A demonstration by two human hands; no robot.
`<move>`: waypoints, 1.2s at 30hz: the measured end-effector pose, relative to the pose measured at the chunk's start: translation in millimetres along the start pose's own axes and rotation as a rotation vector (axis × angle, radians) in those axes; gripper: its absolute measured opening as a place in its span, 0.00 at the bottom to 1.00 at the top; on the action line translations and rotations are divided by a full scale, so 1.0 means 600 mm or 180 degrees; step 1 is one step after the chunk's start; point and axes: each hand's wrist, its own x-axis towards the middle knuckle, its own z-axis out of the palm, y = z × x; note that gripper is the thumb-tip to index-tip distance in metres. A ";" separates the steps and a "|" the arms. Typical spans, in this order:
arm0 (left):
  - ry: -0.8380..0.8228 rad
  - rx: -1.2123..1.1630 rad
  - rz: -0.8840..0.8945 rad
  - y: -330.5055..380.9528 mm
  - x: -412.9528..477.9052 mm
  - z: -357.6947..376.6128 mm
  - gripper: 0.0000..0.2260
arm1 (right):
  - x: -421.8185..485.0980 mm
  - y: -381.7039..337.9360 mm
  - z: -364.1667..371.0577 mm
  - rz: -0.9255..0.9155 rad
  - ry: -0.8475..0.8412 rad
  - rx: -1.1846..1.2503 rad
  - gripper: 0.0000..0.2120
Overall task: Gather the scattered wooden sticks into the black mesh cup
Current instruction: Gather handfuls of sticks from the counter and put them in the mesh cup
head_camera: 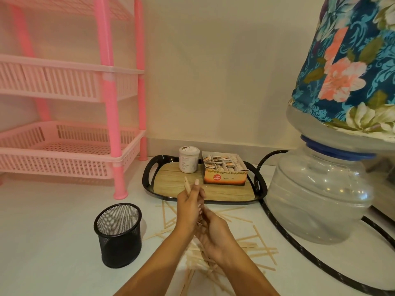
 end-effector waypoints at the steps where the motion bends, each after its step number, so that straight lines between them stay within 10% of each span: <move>1: 0.0030 0.0047 -0.0006 0.006 0.003 -0.006 0.20 | 0.000 0.003 0.001 -0.0098 -0.0057 -0.0302 0.16; 10: -0.0189 0.0887 -0.0463 0.065 0.017 -0.077 0.14 | 0.000 -0.007 0.072 -0.0962 -0.0614 -0.2344 0.11; 36: 0.0729 0.1537 0.0063 0.123 0.000 -0.256 0.04 | 0.054 0.064 0.205 -0.1071 -0.1156 -0.2536 0.09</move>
